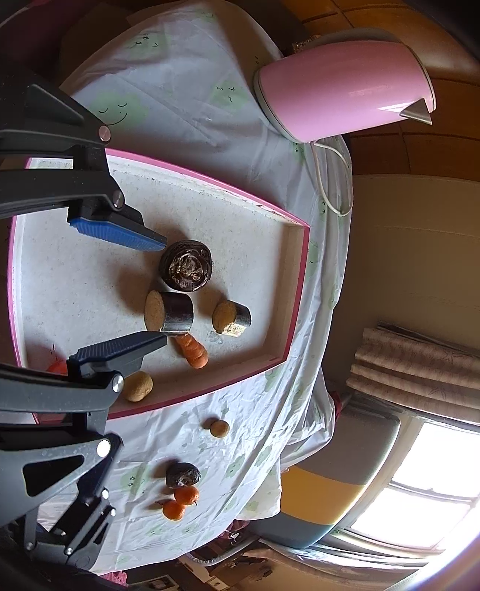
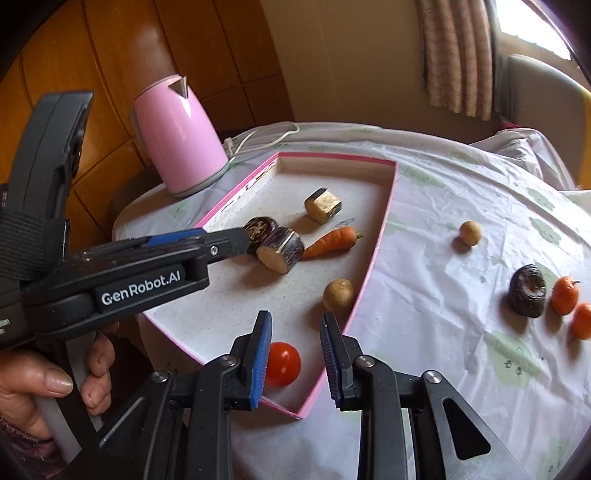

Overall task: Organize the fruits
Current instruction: 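Carry the red tomato into the tray and open the right gripper, then grasp the small tan round fruit on the cloth with the left gripper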

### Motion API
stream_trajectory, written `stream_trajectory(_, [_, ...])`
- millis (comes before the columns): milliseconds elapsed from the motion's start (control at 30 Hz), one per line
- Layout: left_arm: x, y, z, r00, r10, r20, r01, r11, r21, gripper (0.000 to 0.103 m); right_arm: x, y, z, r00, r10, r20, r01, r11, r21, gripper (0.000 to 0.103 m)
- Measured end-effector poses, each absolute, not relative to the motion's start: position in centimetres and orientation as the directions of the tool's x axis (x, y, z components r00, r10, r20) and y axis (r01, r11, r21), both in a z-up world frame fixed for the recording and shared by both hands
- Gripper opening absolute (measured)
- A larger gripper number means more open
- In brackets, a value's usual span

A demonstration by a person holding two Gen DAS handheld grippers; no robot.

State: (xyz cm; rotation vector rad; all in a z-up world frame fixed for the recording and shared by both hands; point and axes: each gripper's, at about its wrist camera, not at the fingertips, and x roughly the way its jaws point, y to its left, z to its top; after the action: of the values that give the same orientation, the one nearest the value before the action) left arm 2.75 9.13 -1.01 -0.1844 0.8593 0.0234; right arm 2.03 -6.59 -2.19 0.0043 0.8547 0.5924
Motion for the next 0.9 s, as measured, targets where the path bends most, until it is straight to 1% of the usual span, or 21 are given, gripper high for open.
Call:
stream_trajectory(33, [2.7, 9.0, -1.0, 0.654, -0.055, -0.755, -0.092, 0.984, -0.151, 0.046, 1.9, -7.1, -2.1, 0.517, 0.487, -0.704, -0.474, 0.848, 0.238, 0.038])
stream_trajectory(100, [2.7, 8.8, -1.0, 0.654, -0.058, -0.754, -0.084, 0.985, -0.148, 0.046, 1.8, -8.2, -2.0, 0.540, 0.465, -0.702, -0.437, 0.867, 0.238, 0.039])
stream_trajectory(167, [2.7, 8.5, -0.9, 0.653, -0.061, -0.755, -0.076, 0.986, -0.146, 0.046, 1.8, -9.4, -2.2, 0.559, 0.437, -0.705, -0.388, 0.889, 0.243, 0.044])
stream_trajectory(200, [2.6, 8.4, -0.9, 0.654, -0.063, -0.754, -0.072, 0.987, -0.144, 0.046, 1.8, -10.2, -2.3, 0.572, 0.417, -0.706, -0.359, 0.902, 0.242, 0.050])
stream_trajectory(233, [2.6, 8.2, -0.9, 0.654, -0.065, -0.753, -0.066, 0.987, -0.143, 0.046, 1.8, -11.0, -2.4, 0.582, 0.398, -0.709, -0.329, 0.913, 0.242, 0.054])
stream_trajectory(567, [2.4, 5.6, -0.4, 0.659, -0.114, -0.743, 0.017, 0.990, -0.136, 0.046, 2.4, -17.8, -3.8, 0.624, 0.175, -0.762, -0.052, 0.982, 0.184, 0.055])
stream_trajectory(700, [2.4, 4.1, -0.5, 0.652, -0.138, -0.745, 0.061, 0.990, -0.129, 0.046, 2.3, -19.7, -4.1, 0.634, 0.122, -0.764, 0.013, 0.986, 0.168, 0.055])
stream_trajectory(900, [2.4, 2.3, -0.5, 0.636, -0.181, -0.750, 0.120, 0.983, -0.136, 0.046, 2.1, -21.5, -4.3, 0.639, 0.088, -0.764, 0.056, 0.985, 0.161, 0.055])
